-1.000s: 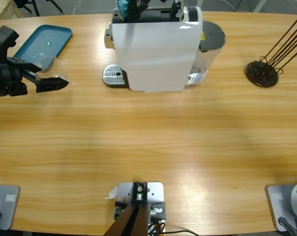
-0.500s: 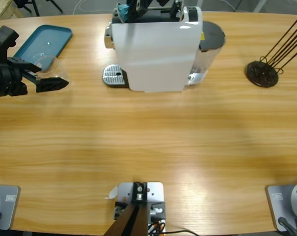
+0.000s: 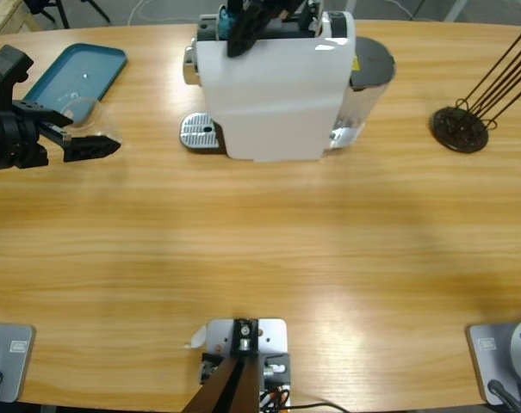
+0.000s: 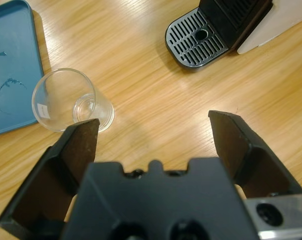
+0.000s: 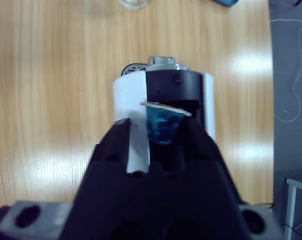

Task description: Pour coffee

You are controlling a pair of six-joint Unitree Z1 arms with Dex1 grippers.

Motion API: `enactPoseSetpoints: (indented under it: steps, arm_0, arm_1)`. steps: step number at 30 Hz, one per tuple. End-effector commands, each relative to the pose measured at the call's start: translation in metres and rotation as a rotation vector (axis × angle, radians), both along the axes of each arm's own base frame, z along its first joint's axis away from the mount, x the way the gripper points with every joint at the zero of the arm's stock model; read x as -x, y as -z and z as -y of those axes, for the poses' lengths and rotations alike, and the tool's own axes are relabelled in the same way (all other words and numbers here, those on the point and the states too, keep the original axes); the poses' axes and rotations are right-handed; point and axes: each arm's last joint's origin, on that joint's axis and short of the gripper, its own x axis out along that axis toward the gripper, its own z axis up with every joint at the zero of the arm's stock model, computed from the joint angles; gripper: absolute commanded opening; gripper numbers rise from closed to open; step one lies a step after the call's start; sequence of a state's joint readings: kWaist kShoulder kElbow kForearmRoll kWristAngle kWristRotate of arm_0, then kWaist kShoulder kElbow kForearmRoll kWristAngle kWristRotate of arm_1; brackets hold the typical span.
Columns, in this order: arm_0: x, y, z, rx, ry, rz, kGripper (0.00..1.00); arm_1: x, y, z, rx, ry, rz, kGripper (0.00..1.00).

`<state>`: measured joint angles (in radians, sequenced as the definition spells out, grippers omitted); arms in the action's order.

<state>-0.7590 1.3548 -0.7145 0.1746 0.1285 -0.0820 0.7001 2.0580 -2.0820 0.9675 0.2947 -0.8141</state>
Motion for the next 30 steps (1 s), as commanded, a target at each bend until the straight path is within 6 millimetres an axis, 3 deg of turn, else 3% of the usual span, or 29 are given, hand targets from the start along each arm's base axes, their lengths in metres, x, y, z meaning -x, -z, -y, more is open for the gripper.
enactPoseSetpoints:
  steps: [1,9,15,16,17,19,21,23,26,30]
  arm_0:
    - [-0.002,0.008,0.005,-0.012,0.016,-0.029,0.941]
    - [-0.002,0.009,0.006,-0.014,0.015,-0.031,0.941]
    - [-0.003,0.010,0.007,-0.015,0.020,-0.038,0.941]
    - [-0.003,0.010,0.007,-0.015,0.020,-0.038,0.941]
    - [-0.003,0.010,0.007,-0.015,0.020,-0.038,0.941]
    - [-0.003,0.010,0.007,-0.014,0.021,-0.038,0.941]
    - [-0.003,0.009,0.007,-0.012,0.021,-0.038,0.941]
    - [-0.003,0.009,0.006,-0.011,0.021,-0.038,0.941]
    - [-0.003,0.009,0.007,-0.010,0.022,-0.038,0.941]
    - [-0.002,0.009,0.006,-0.008,0.024,-0.038,0.941]
  arm_1:
    - [-0.019,0.023,-0.005,0.040,0.004,-0.050,0.996]
    - [-0.009,-0.025,0.007,0.013,0.044,0.070,0.996]
    - [0.040,-0.104,0.026,-0.163,-0.007,0.187,0.963]
    - [0.050,-0.116,0.033,-0.206,-0.015,0.174,0.871]
    - [0.060,-0.125,0.040,-0.236,-0.023,0.153,0.696]
    - [0.082,-0.144,0.055,-0.286,-0.065,0.143,0.004]
    - [0.105,-0.166,0.075,-0.322,-0.055,0.204,0.000]
    - [0.115,-0.180,0.099,-0.412,0.097,0.116,0.000]
    - [0.115,-0.173,0.126,-0.576,0.256,-0.014,0.000]
    - [0.113,-0.116,0.146,-0.816,0.402,-0.022,0.000]
